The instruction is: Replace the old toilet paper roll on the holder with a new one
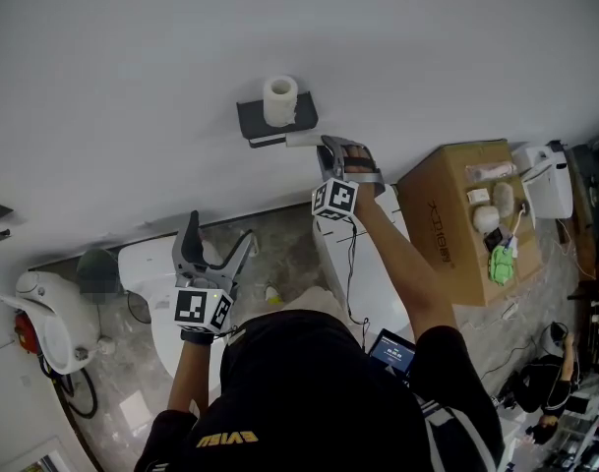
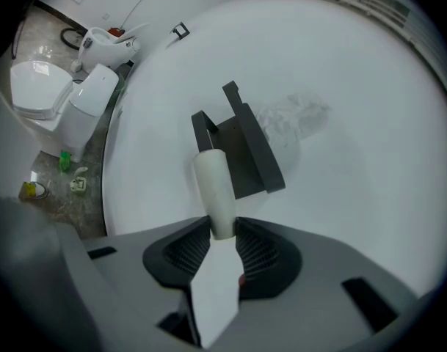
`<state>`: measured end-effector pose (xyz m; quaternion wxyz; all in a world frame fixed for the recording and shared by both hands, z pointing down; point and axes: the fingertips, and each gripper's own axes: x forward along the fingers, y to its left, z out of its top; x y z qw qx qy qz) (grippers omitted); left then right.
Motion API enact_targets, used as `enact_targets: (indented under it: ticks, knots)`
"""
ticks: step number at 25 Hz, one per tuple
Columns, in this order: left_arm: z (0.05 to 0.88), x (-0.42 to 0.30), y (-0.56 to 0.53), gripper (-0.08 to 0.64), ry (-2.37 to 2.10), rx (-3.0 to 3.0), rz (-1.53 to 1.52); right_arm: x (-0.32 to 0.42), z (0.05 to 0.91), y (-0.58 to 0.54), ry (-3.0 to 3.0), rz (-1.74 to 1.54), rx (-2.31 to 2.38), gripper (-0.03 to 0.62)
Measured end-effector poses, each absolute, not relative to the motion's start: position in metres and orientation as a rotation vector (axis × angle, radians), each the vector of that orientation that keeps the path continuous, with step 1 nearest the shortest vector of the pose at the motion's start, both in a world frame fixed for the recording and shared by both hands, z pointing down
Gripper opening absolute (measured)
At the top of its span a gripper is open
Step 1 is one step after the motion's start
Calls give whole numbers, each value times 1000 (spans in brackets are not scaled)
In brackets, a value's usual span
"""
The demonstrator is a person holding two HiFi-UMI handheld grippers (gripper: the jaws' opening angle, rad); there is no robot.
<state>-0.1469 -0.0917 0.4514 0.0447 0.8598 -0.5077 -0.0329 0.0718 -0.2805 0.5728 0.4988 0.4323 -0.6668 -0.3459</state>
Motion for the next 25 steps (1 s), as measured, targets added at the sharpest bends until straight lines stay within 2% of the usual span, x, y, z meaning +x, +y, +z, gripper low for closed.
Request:
enact_targets:
  ticks: [25]
  knots:
    - [448, -152, -83, 472, -1535, 2645, -65, 113, 577, -279, -1537, -771, 1080, 106]
